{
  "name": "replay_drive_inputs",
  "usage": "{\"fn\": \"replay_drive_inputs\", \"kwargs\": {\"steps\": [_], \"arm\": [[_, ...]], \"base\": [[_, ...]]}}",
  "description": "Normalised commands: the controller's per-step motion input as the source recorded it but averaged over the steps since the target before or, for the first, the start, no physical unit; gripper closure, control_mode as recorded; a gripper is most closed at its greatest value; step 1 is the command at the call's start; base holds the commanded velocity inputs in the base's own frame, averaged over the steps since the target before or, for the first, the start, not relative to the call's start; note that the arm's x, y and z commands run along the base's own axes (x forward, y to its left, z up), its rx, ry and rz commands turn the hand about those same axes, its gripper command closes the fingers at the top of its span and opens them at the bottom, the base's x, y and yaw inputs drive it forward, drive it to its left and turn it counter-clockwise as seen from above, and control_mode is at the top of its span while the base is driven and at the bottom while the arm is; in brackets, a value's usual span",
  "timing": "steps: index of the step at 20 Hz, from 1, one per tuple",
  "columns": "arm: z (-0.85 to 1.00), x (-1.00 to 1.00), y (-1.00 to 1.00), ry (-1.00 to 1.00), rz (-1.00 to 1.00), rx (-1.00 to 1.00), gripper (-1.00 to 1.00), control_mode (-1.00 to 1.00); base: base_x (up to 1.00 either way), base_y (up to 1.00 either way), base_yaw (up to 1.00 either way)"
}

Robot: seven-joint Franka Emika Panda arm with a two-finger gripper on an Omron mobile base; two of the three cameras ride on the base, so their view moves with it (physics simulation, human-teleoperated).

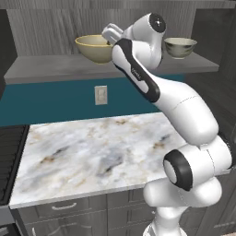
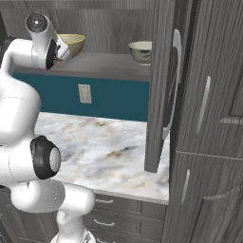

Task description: Take the smaller bowl and place it next to the appetizer plate on the dining counter , and place the larger bowl next to the plate with cooked food.

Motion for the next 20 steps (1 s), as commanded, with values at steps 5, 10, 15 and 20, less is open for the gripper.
{"fn": "replay_drive_inputs", "kwargs": {"steps": [5,10,15,20], "arm": [[0.0,0.37,0.09,0.07,-0.05,0.0,-1.0,-1.0],[0.0,0.35,0.08,0.05,-0.04,0.0,-1.0,-1.0],[-0.05,0.27,0.06,0.12,-0.06,0.0,-1.0,-1.0],[-0.18,0.28,0.12,0.15,-0.08,-0.02,-1.0,-1.0]], "base": [[0.0,0.0,0.0],[0.0,0.0,0.0],[0.0,0.0,0.0],[0.0,0.0,0.0]]}}
